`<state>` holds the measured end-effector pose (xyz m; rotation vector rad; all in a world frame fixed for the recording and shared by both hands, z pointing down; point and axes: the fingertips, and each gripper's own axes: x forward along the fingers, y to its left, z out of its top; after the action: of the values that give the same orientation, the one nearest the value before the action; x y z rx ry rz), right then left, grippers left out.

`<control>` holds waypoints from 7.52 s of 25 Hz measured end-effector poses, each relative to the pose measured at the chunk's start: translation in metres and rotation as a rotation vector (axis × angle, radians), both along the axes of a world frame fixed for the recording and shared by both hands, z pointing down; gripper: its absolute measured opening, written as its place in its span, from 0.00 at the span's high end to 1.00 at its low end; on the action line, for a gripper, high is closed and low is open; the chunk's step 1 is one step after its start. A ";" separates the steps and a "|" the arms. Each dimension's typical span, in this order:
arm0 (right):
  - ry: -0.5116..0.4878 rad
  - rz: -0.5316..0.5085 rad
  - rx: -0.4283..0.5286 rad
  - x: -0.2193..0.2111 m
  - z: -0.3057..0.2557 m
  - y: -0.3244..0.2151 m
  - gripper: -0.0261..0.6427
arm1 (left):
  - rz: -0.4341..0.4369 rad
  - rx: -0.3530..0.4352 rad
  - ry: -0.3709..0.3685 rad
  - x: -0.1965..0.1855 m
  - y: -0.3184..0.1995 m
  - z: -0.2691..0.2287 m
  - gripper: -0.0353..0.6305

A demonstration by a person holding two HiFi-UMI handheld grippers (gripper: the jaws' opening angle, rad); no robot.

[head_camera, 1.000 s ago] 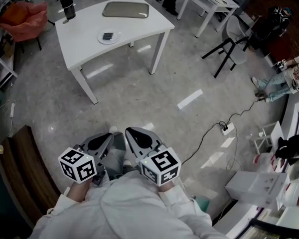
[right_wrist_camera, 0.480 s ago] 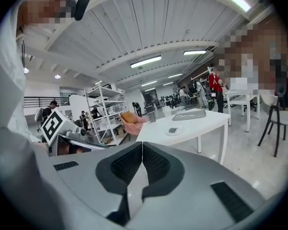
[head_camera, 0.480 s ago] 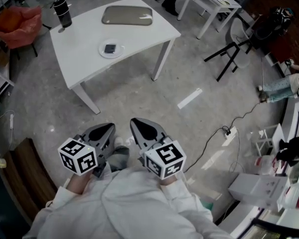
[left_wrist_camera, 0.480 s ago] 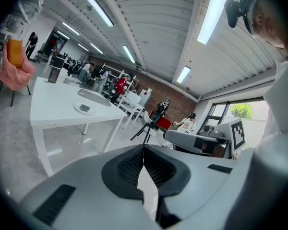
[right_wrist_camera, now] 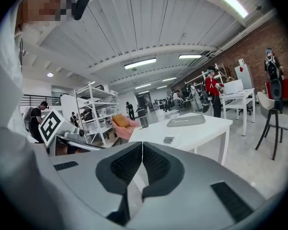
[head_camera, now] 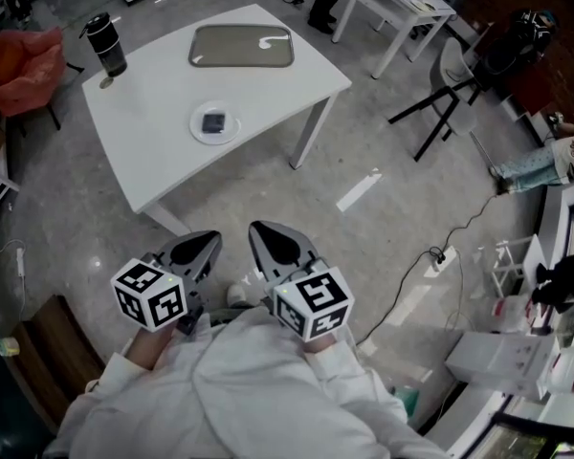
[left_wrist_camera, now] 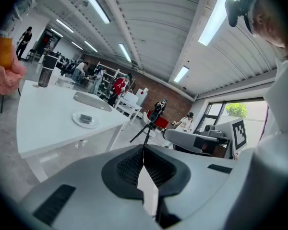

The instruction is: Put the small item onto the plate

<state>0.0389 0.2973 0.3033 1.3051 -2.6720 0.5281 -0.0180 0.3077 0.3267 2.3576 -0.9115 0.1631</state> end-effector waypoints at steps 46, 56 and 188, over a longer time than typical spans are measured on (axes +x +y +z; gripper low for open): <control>0.025 -0.084 -0.080 0.012 0.026 -0.327 0.94 | -0.076 -0.071 -0.010 0.010 -0.318 0.022 0.93; 0.018 -0.137 -0.082 0.024 0.025 -0.382 0.94 | -0.133 -0.061 -0.014 0.020 -0.371 0.019 0.93; -0.052 0.054 -0.726 -0.036 0.204 -0.333 0.85 | -0.395 -0.664 0.083 -0.108 -0.334 0.177 0.86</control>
<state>0.0027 -0.0360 0.5076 1.1291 -2.1247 1.3800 -0.1262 -0.0262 0.5041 1.5395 -1.0628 0.1734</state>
